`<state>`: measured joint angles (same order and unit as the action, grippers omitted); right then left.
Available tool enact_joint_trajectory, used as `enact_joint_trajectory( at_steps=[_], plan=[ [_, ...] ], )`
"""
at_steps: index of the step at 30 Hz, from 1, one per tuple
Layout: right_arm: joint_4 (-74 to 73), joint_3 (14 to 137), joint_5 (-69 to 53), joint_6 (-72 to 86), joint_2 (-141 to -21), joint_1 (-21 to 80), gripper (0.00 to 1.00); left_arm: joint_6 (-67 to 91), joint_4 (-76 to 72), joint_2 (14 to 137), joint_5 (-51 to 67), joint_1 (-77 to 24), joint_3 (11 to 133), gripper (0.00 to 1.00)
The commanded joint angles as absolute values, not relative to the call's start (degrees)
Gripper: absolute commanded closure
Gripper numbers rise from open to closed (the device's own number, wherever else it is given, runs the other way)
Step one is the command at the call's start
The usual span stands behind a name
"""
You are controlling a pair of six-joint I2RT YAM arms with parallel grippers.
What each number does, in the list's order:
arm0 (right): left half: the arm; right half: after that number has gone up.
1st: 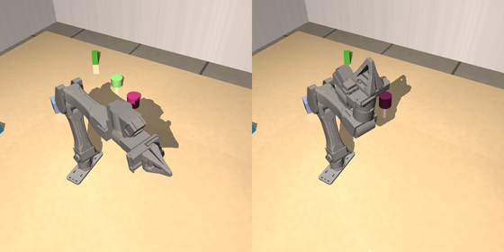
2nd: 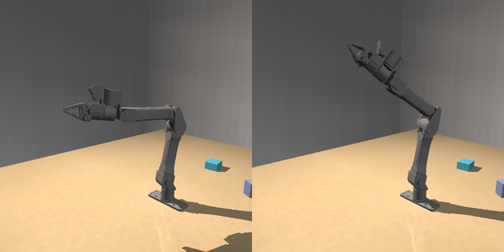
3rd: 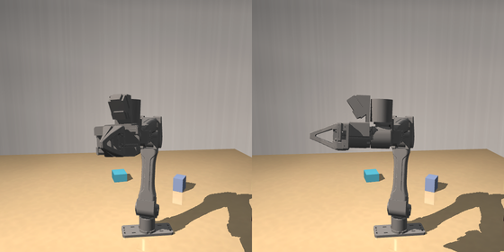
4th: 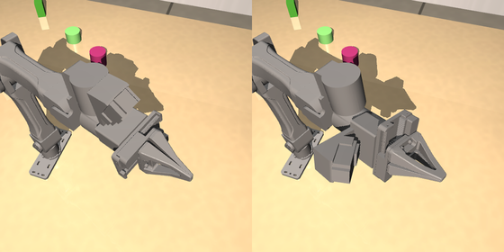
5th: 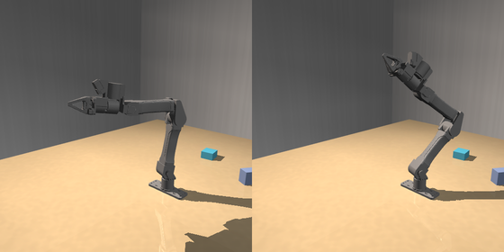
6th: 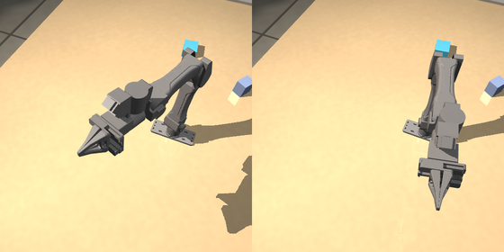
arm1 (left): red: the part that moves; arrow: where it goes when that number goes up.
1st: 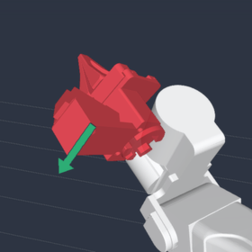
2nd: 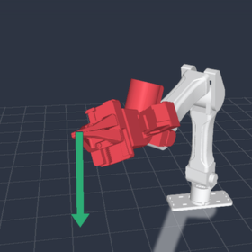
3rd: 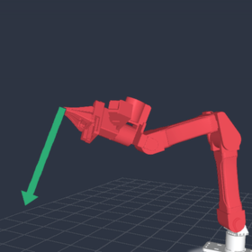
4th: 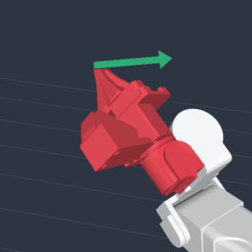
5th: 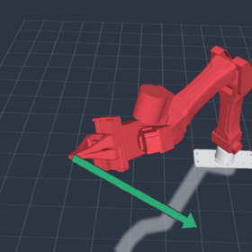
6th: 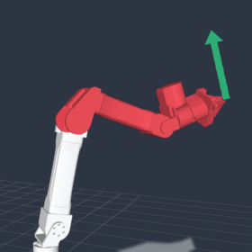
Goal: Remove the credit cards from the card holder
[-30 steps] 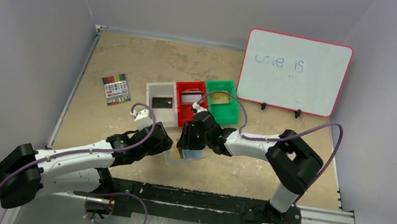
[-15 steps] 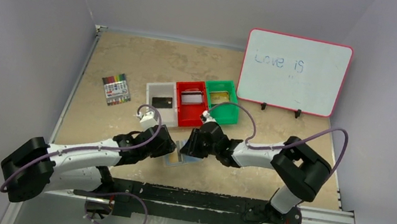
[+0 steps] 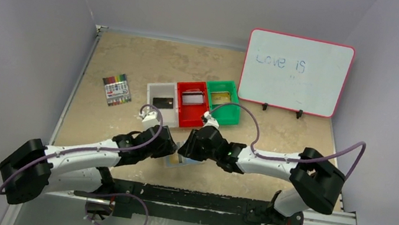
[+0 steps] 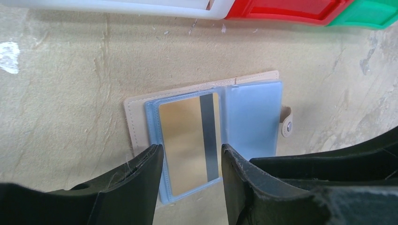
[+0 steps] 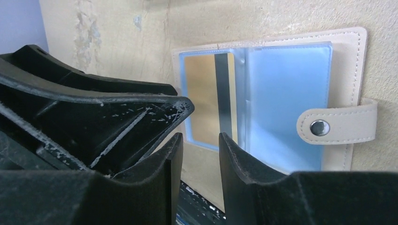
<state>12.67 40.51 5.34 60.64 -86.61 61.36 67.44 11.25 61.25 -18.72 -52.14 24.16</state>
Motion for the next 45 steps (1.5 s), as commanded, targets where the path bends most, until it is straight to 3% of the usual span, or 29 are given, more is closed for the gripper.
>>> enact_joint_trajectory(
  at_steps=[1, 39, 45],
  plan=[
    [11.2, 43.0, 6.7, 60.4, -87.0, 61.3, 0.63, 67.0, 13.5, 57.4, -21.7, -52.2, 26.1, 0.52],
    [21.6, 39.4, -3.3, 59.8, -95.5, 56.1, 0.70, 61.2, 13.1, 72.3, -18.2, -52.4, 26.2, 0.62],
    [25.4, 35.6, -3.0, 62.8, -93.6, 55.9, 0.71, 58.4, 15.6, 75.2, -20.8, -53.2, 28.1, 0.72]
  ],
)
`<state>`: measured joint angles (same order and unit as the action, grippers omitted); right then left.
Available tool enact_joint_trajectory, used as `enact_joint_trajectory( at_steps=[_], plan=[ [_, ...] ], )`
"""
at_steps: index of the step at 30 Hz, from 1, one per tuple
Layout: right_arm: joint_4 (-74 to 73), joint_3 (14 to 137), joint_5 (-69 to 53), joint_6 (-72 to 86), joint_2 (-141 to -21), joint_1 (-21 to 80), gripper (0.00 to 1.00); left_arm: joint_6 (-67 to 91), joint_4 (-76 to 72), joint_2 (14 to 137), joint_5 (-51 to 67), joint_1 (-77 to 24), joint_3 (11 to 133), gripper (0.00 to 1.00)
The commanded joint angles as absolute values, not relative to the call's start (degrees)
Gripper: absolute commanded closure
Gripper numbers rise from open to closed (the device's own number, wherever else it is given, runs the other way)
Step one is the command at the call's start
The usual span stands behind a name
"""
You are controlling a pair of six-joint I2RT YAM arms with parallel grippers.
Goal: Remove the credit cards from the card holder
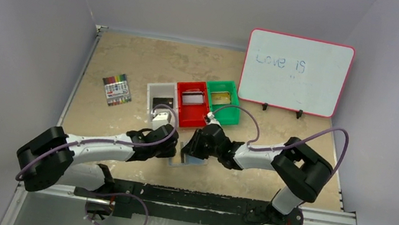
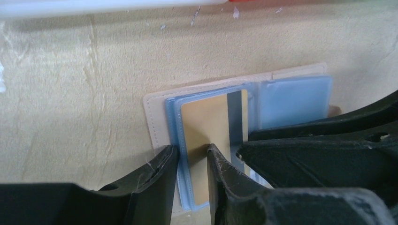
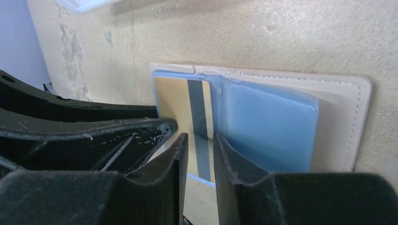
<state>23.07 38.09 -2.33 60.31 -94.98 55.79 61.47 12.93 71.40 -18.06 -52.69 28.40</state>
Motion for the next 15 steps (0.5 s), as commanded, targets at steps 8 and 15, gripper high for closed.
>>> enact_joint_trajectory(
  at_steps=[8, 15],
  plan=[
    [24.0, 35.2, -2.0, 63.5, -92.8, 55.6, 0.70, 56.4, 16.0, 75.9, -22.1, -55.2, 30.2, 0.86],
    [20.1, 33.2, 3.8, 67.6, -88.2, 55.5, 0.64, 56.0, 16.3, 78.3, -22.9, -56.2, 31.1, 0.96]
  ],
)
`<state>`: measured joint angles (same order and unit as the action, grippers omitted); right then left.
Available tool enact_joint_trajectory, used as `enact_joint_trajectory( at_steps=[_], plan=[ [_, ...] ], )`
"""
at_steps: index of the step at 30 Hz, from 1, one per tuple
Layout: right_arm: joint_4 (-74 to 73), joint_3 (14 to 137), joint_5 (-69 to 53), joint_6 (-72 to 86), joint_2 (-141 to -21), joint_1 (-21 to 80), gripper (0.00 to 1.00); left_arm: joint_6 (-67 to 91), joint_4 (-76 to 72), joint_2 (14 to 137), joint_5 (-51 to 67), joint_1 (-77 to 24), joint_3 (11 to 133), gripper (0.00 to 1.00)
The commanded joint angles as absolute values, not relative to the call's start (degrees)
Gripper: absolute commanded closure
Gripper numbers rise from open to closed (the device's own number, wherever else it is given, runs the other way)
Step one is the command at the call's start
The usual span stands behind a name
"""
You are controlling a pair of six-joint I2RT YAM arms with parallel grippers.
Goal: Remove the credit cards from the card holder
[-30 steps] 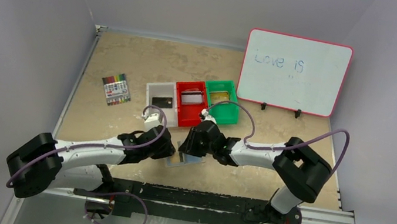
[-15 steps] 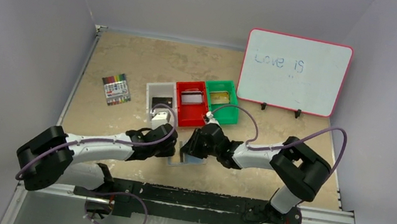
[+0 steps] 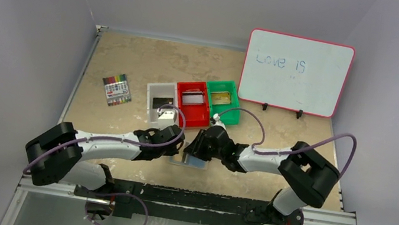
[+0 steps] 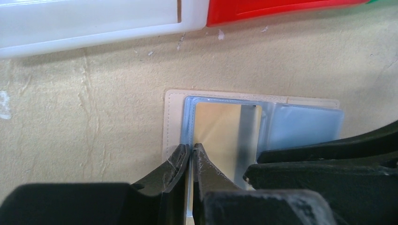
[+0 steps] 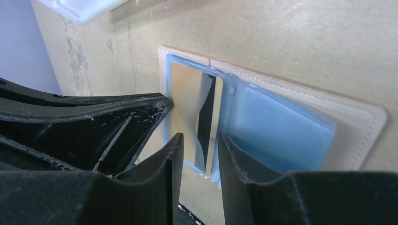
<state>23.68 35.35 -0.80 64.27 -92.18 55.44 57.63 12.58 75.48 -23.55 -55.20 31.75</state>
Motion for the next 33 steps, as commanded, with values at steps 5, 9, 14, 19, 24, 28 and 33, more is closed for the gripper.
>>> enact_joint_trajectory(
  at_steps=[5, 9, 14, 19, 24, 28, 33],
  plan=[
    [23.4, 30.1, 2.8, 69.6, -87.6, 55.3, 0.64, 56.0, 16.1, 78.3, -23.1, -56.5, 31.1, 0.98],
    [27.0, 29.4, 1.0, 70.1, -89.5, 55.2, 0.67, 55.8, 15.7, 78.4, -22.9, -56.9, 31.2, 0.99],
    [31.4, 28.8, -1.3, 70.2, -90.8, 54.6, 0.71, 55.7, 15.0, 78.6, -22.4, -57.5, 31.2, 1.00],
    [29.4, 29.7, -0.8, 69.8, -90.7, 53.6, 0.75, 55.5, 14.8, 79.2, -22.3, -58.1, 31.5, 1.00],
    [29.5, 29.2, -0.9, 69.5, -89.5, 53.0, 0.78, 55.6, 14.8, 79.4, -22.5, -58.4, 31.6, 1.00],
    [23.2, 33.0, 2.5, 66.3, -86.8, 53.0, 0.76, 55.9, 15.1, 79.4, -22.8, -58.3, 31.8, 1.00],
    [21.6, 34.9, 2.7, 63.9, -84.5, 53.0, 0.71, 56.2, 14.9, 79.1, -23.2, -58.4, 32.0, 1.00]
  ],
)
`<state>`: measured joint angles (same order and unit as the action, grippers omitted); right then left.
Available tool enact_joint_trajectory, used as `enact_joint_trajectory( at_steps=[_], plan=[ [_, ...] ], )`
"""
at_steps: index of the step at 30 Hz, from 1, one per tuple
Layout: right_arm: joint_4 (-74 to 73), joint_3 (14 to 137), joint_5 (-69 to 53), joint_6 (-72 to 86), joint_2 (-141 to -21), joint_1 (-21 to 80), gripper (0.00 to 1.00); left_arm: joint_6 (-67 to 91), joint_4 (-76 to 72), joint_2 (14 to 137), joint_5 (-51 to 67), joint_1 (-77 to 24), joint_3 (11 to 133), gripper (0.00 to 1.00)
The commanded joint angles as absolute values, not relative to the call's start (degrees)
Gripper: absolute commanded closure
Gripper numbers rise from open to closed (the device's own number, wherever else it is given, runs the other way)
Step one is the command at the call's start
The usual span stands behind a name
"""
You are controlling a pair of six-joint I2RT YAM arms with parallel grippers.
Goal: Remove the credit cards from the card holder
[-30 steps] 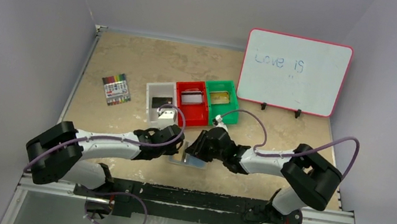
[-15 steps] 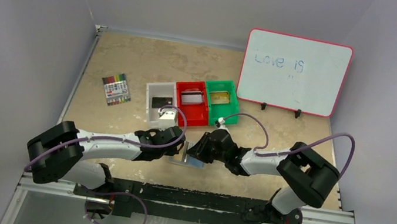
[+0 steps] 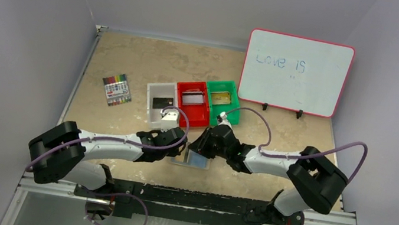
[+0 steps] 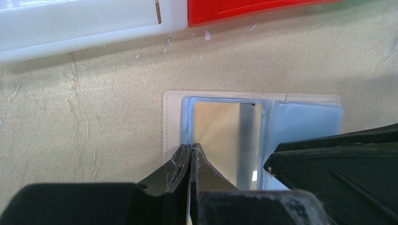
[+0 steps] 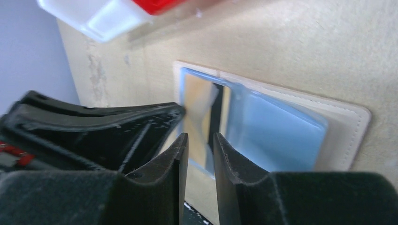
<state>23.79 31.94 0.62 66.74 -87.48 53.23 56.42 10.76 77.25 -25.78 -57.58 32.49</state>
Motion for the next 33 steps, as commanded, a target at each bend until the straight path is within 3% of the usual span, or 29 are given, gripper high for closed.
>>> enact_joint_trajectory(
  at_steps=[1, 12, 26, 33],
  plan=[
    [21.2, 35.0, 2.2, 63.9, -84.7, 53.0, 0.70, 56.2, 15.0, 79.2, -23.3, -58.4, 32.1, 1.00],
    [33.8, 28.7, -4.1, 67.7, -91.2, 51.6, 0.72, 56.2, 15.1, 78.9, -23.1, -58.5, 32.1, 1.00],
    [34.1, 25.2, -1.3, 70.6, -89.4, 51.2, 0.78, 56.1, 15.2, 79.1, -23.1, -58.8, 32.5, 1.00],
    [38.3, 27.0, -7.0, 68.4, -95.4, 51.2, 0.78, 56.0, 13.7, 79.8, -22.5, -58.9, 32.4, 1.00]
  ],
)
